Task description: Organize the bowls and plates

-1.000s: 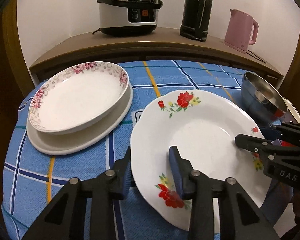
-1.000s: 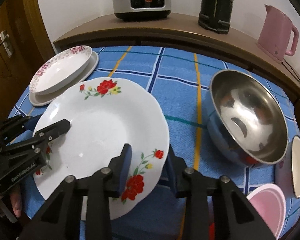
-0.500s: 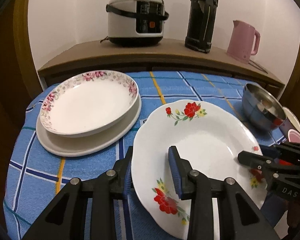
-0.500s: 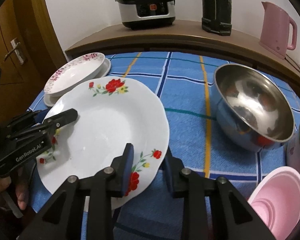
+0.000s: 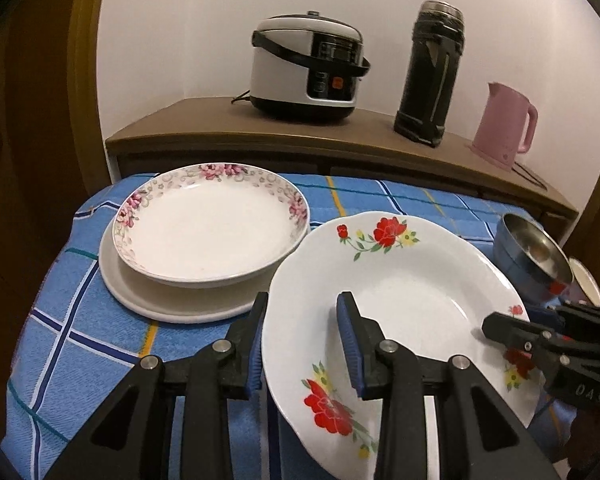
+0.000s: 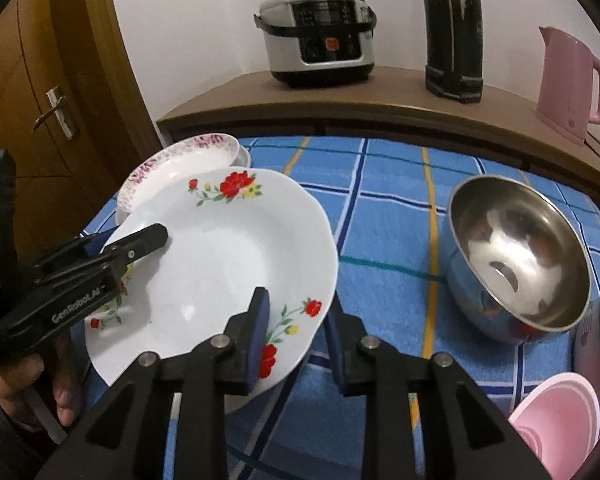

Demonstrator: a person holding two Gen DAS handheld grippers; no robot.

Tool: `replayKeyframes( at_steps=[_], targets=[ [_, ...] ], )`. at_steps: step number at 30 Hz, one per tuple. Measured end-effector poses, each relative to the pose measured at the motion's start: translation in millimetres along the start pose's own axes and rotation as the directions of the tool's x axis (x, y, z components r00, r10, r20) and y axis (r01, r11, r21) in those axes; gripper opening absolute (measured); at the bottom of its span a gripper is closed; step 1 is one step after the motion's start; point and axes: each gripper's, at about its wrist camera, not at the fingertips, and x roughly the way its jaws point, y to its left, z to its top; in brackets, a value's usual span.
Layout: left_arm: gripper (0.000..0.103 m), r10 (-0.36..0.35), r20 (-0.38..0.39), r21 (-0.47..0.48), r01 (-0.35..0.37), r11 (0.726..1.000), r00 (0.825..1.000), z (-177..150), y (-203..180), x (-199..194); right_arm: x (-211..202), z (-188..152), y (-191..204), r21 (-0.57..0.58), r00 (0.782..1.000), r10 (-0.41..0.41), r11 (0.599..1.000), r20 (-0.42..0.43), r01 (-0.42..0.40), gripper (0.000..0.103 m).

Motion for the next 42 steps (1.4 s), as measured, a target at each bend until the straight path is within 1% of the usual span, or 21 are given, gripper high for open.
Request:
replayKeyframes(
  at_steps=[5,9,12,22,33,42],
  targets=[
    [0.036,0.003,0.039,-0.024,-0.002,1.0,0.999,9.7,6.2,-6.6,4.7,4.9,6.6,0.006,1.0,0.008,1.0,0.005,-0.008,0.028],
    [0.036,0.014,0.058,-0.019,-0.012,1.0,0.998,19.0,10.2,-7.7,1.2,13.0,12.7,-0.005,1.0,-0.001,1.0,0.026,0.001,0.028],
    [0.036,0.01,0.071,-0.028,-0.008,1.0,0.997,22.5,13.8,-9.2,0.6,18.7,15.6,-0.009,0.999,-0.011,1.0,0.036,0.012,0.028],
    [0.036,0.017,0.095,-0.046,-0.013,0.999,0.995,34.0,23.8,-10.9,1.6,31.5,23.1,-0.024,0.998,-0.02,0.999,0.053,0.022,0.028],
    [0.036,0.029,0.115,-0.061,-0.022,0.998,0.993,43.3,28.4,-16.3,-1.3,46.9,29.5,-0.036,0.995,-0.041,0.998,0.095,0.045,0.028],
    [0.036,0.04,0.134,-0.073,-0.031,0.997,0.99,49.9,36.2,-20.7,1.5,52.5,37.5,-0.048,0.994,-0.048,0.997,0.102,0.053,0.028]
  ],
)
